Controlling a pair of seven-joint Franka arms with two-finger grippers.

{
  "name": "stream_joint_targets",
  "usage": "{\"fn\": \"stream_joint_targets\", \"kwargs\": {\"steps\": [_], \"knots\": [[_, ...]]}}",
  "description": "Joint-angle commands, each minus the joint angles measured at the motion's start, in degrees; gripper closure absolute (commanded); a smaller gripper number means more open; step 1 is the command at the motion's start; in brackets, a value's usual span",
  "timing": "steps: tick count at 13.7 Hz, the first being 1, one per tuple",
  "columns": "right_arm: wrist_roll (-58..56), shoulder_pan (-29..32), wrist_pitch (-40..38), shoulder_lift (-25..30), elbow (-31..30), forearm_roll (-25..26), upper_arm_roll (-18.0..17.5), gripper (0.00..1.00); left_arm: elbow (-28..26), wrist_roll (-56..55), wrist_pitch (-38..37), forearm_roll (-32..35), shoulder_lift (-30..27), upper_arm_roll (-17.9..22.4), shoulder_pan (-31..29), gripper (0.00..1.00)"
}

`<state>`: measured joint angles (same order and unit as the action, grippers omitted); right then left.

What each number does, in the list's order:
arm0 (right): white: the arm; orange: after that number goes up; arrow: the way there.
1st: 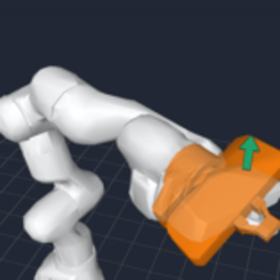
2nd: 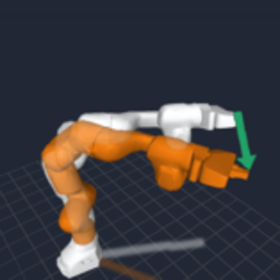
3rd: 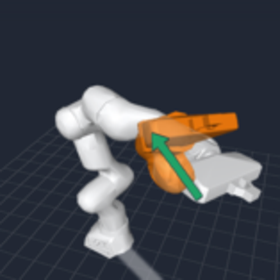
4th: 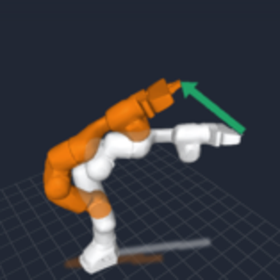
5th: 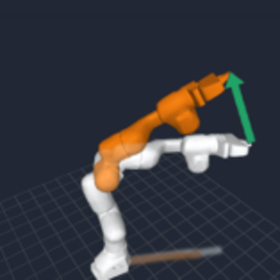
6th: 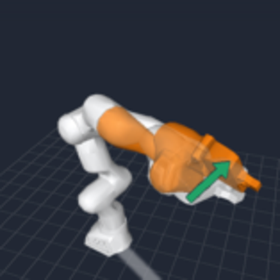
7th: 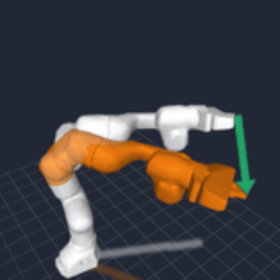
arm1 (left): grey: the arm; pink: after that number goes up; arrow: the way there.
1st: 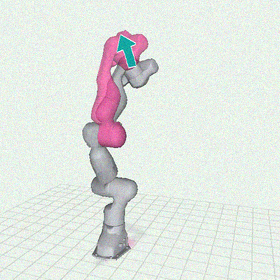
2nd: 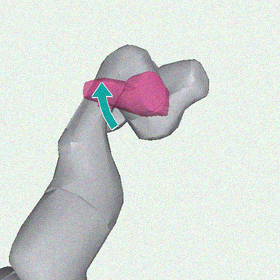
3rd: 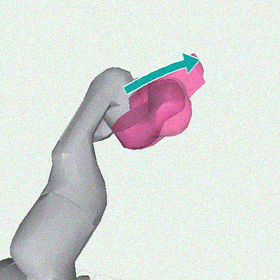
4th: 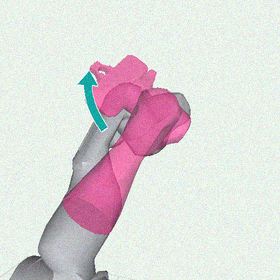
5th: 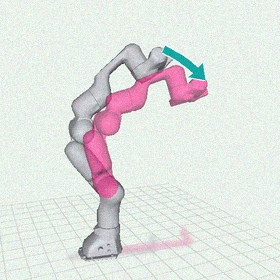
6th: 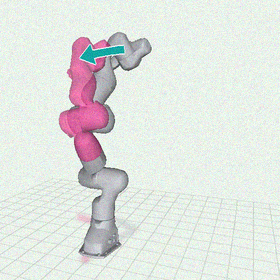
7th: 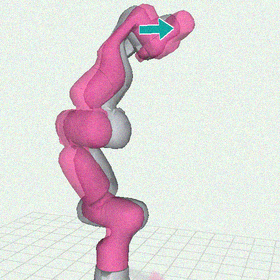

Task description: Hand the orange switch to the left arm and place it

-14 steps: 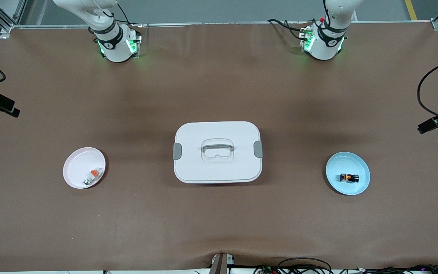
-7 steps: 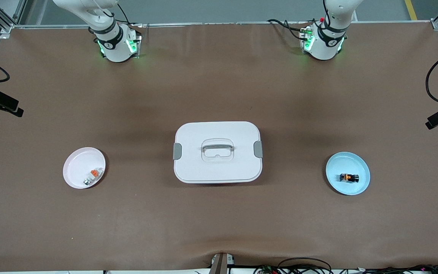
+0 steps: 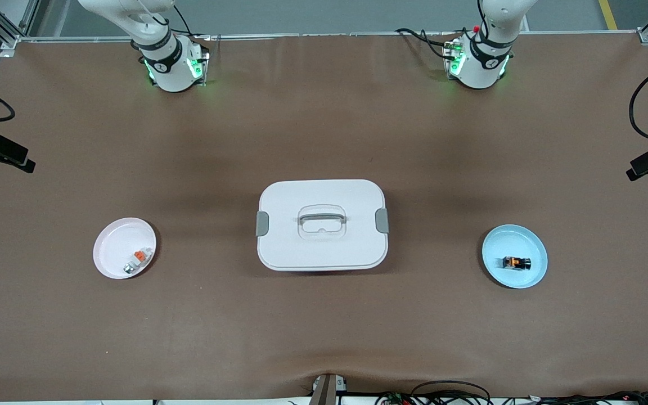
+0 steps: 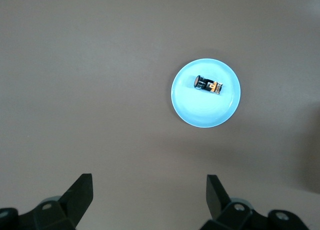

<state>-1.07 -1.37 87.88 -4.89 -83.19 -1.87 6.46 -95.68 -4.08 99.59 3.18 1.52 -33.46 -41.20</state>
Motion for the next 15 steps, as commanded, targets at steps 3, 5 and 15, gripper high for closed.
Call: {"fn": "stream_joint_targets", "kwargs": {"steps": [3, 5, 15], "knots": [[0.5, 0.0, -0.3, 0.6, -0.2, -0.6, 0.0, 0.00, 1.2, 1.7, -1.0, -1.4, -0.6, 2.2, 1.8, 0.00], [0.5, 0.0, -0.3, 0.6, -0.3, -0.7, 0.0, 0.00, 1.2, 1.6, -0.8, -1.4, -0.4, 8.4, 8.2, 0.00], [0.5, 0.0, -0.8, 0.6, -0.3, -0.8, 0.0, 0.00, 1.1, 0.9, -0.8, -2.1, 0.0, 38.2, 38.1, 0.00]]}}
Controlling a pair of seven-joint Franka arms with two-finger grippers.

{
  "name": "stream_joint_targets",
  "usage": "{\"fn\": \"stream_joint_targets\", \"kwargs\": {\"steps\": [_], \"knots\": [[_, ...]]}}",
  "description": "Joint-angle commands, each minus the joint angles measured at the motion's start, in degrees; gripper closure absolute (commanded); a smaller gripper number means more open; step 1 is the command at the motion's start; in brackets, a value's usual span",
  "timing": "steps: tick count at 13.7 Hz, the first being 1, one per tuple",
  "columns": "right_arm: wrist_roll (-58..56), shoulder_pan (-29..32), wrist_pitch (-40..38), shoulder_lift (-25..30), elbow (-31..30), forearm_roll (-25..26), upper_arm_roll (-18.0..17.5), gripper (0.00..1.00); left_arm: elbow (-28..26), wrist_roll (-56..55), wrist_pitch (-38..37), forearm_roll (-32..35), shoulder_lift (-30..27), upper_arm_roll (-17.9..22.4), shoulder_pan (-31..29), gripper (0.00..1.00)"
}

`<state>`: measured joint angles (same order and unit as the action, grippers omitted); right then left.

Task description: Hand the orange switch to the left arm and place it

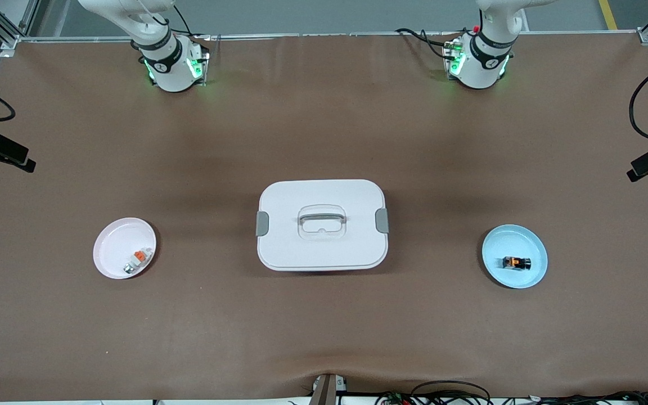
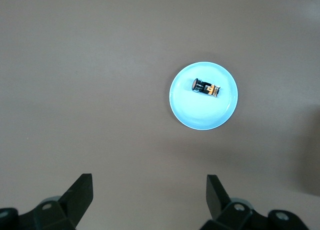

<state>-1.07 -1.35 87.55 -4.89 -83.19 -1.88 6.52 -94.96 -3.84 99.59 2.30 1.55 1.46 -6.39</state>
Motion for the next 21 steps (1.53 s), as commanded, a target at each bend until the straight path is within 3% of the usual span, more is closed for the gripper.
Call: {"fn": "stream_joint_targets", "kwargs": {"steps": [1, 3, 8, 13, 17, 21], "knots": [[0.5, 0.1, -0.4, 0.6, -0.3, -0.8, 0.0, 0.00, 0.4, 0.4, -0.8, -1.2, 0.0, 5.0, 5.1, 0.00], [0.5, 0.3, -0.5, 0.6, -0.3, -0.8, 0.1, 0.00, 0.3, 0.4, -0.8, -1.2, 0.0, 8.4, 8.3, 0.00], [0.5, 0.7, -0.8, 0.6, -0.3, -2.8, 0.2, 0.00, 0.4, 0.5, -0.6, -1.6, 0.2, 8.5, 8.4, 0.00], [0.5, 1.4, -1.6, 0.6, -0.3, -4.5, 0.3, 0.00, 1.1, 0.5, -0.5, -6.5, 1.0, 8.0, 8.5, 0.00], [0.4, 1.4, -1.6, 0.6, -0.3, -3.9, 0.3, 0.00, 0.9, 0.1, -1.1, -5.8, 0.0, 3.3, 8.3, 0.00], [0.3, 1.3, -1.3, 0.6, -0.3, -2.9, 0.3, 0.00, 0.4, -0.8, -4.7, -5.6, -5.0, 0.5, 8.0, 0.00]]}}
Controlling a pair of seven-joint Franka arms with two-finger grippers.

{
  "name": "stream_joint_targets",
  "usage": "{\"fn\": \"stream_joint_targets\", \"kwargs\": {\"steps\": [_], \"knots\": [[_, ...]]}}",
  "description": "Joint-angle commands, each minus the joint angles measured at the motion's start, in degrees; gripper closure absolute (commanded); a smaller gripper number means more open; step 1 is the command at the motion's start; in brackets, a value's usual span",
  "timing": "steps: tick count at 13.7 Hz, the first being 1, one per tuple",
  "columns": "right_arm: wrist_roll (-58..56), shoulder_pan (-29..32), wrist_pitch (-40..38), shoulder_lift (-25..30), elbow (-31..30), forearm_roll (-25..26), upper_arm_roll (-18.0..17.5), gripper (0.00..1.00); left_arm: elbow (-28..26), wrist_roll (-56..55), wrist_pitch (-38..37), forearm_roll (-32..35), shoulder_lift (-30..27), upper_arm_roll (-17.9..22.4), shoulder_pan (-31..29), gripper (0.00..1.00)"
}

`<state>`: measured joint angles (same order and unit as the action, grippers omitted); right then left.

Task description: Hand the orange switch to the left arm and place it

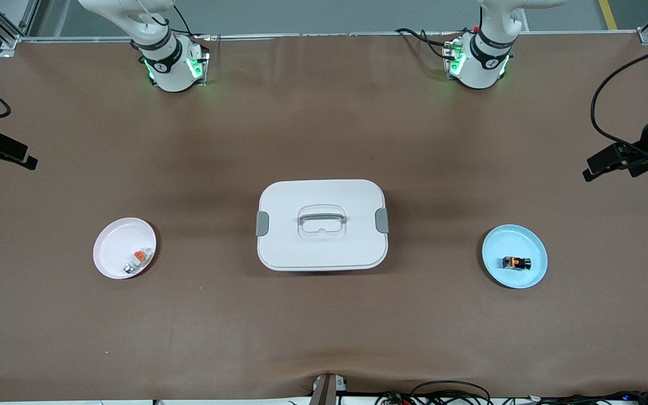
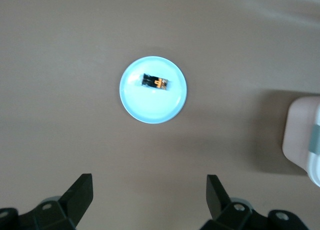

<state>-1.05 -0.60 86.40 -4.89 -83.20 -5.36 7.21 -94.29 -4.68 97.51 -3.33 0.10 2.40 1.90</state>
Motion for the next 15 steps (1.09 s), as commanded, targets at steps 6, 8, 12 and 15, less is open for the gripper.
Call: {"fn": "stream_joint_targets", "kwargs": {"steps": [6, 8, 12, 15], "knots": [[0.3, 0.5, 0.3, 0.6, -0.3, 1.7, -0.4, 0.00, -3.4, 0.8, -3.6, 2.3, -7.6, -2.1, -0.6, 0.00], [0.3, 0.5, 0.4, 0.6, -0.3, 1.7, -0.4, 0.00, -5.0, 1.2, -3.6, 3.2, -9.2, -2.1, -0.6, 0.00], [0.3, 0.5, 0.4, 0.6, -0.3, 1.7, -0.4, 0.00, -2.7, 1.3, -3.4, 3.2, -7.8, -2.1, -1.4, 0.00], [0.3, 0.5, 0.4, 0.6, -0.3, 1.7, -0.4, 0.00, -0.4, 1.4, -3.4, 3.2, -5.3, -2.2, -2.5, 0.00]]}}
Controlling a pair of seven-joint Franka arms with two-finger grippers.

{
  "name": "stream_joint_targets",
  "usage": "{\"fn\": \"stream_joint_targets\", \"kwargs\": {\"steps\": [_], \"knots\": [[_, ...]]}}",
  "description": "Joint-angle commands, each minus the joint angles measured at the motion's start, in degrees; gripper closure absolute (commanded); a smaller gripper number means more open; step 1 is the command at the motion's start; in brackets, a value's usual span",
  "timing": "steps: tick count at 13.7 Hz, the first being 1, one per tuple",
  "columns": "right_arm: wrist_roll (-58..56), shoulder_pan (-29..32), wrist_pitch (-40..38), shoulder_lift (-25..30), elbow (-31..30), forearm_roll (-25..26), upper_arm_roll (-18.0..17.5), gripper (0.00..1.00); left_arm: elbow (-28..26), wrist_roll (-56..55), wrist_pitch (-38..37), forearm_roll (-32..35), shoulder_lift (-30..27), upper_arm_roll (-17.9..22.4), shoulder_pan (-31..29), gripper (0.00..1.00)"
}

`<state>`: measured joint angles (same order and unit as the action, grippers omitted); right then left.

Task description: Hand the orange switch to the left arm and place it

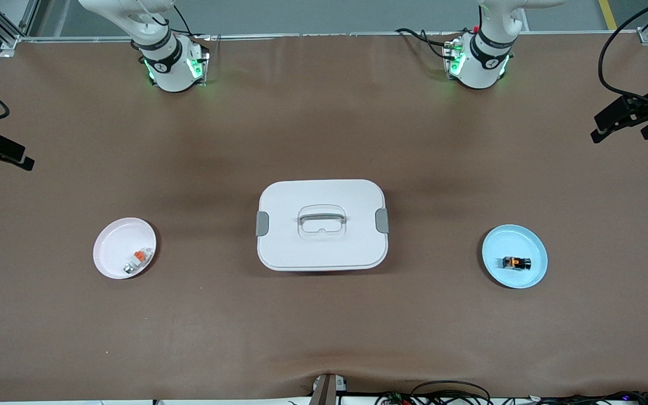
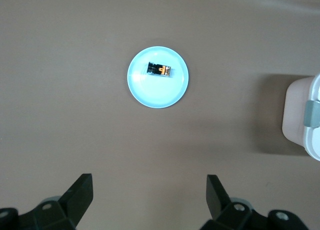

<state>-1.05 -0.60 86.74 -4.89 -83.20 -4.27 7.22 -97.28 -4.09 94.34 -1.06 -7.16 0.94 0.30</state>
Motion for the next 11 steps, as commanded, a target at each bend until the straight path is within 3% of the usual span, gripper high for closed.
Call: {"fn": "stream_joint_targets", "kwargs": {"steps": [1, 11], "knots": [[0.3, 0.5, 0.1, 0.6, -0.3, 0.6, -0.5, 0.00, 4.0, 0.8, -0.2, 0.9, 2.8, -0.8, -0.9, 0.00], [0.3, 0.5, 0.0, 0.6, -0.3, 0.6, -0.5, 0.00, 5.2, 0.8, -2.1, 0.4, 2.6, -0.8, -0.2, 0.00]]}}
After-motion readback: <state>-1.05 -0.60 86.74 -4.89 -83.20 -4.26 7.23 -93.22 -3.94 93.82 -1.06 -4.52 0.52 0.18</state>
